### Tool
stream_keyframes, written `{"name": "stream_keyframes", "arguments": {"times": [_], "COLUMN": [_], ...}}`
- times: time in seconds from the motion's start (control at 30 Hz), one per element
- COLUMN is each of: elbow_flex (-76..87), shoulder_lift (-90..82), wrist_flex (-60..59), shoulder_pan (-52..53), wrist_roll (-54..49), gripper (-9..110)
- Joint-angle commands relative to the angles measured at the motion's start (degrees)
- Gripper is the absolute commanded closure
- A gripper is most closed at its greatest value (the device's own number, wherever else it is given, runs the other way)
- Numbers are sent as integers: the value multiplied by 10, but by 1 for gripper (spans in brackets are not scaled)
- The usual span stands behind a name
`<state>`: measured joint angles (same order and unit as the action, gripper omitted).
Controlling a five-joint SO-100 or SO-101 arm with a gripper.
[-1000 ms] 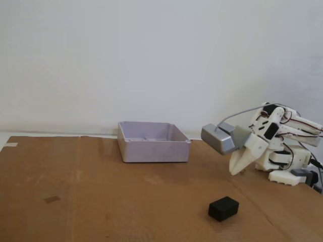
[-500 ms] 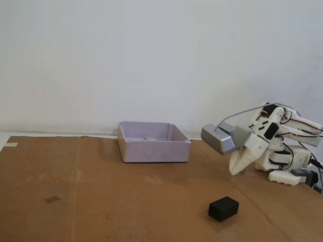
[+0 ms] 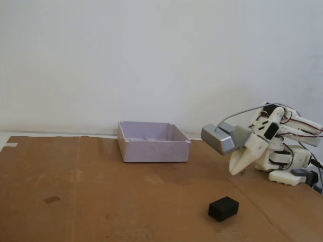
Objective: Grasp a block and put it in the box.
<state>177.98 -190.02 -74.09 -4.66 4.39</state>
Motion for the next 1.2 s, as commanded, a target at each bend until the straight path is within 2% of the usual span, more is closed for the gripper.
{"name": "stream_keyframes", "arguments": {"times": [0.0,0.37,0.73,1.17], "elbow_flex": [25,20,-5,-133], "shoulder_lift": [4,12,58,142], "wrist_flex": [-98,-85,86,89], "shoulder_pan": [7,6,2,2], "wrist_roll": [18,18,14,17], "gripper": [101,101,101,101]}}
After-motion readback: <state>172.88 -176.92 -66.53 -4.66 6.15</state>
